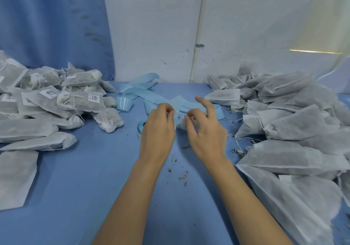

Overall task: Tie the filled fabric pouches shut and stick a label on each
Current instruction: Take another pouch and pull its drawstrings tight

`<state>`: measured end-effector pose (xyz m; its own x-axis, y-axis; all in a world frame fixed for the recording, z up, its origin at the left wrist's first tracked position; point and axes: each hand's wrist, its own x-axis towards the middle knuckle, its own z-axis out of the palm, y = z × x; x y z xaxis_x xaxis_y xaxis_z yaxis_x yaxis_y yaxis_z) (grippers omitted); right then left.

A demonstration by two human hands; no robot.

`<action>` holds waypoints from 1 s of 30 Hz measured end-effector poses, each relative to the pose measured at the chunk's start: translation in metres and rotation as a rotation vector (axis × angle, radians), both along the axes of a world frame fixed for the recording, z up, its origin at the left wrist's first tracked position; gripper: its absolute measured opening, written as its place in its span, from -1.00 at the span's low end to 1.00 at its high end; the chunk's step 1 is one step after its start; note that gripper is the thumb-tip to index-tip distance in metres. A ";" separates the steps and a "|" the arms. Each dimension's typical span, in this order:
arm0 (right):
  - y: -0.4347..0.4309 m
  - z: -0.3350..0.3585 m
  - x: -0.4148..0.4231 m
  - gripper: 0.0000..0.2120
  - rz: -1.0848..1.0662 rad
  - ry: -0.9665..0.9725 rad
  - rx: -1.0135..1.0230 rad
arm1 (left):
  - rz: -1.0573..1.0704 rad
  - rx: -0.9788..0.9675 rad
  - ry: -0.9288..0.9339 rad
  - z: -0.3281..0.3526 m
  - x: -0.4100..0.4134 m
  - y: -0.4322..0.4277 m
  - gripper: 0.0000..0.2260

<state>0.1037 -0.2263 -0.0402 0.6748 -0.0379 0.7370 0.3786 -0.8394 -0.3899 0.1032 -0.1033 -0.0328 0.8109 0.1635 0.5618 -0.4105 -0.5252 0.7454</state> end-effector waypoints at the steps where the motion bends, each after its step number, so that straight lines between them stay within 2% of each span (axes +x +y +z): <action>1: -0.002 0.000 -0.001 -0.96 -0.024 -0.047 0.039 | 0.051 -0.015 -0.006 0.000 0.001 0.004 -0.92; 5: -0.008 -0.005 0.001 -0.91 -0.014 -0.022 0.087 | 0.183 -0.047 0.012 0.000 0.006 0.019 -0.91; 13: -0.005 -0.011 0.003 -0.93 0.036 -0.007 0.250 | 0.259 -0.038 0.094 0.001 0.008 0.021 -0.87; 17: 0.002 -0.010 0.000 -0.94 0.070 -0.047 0.164 | 0.182 -0.114 0.021 0.009 0.006 0.016 -0.77; 20: 0.007 -0.010 -0.001 -0.96 0.108 -0.080 0.116 | -0.071 -0.239 0.116 0.014 0.003 0.000 -0.77; 23: 0.007 -0.012 -0.002 -0.94 0.147 -0.057 0.143 | -0.250 -0.075 0.205 0.010 0.000 -0.011 -0.78; 25: 0.005 -0.013 -0.002 -0.90 0.157 -0.028 0.186 | -0.211 0.045 0.143 0.008 -0.002 -0.012 -0.79; 30: 0.007 -0.011 0.001 -0.84 0.173 -0.010 0.272 | -0.040 0.208 -0.005 0.008 -0.005 -0.012 -0.84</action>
<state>0.1045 -0.2191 -0.0512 0.6809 -0.1201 0.7225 0.5120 -0.6274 -0.5868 0.0979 -0.1149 -0.0246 0.8113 0.0107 0.5845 -0.4382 -0.6507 0.6201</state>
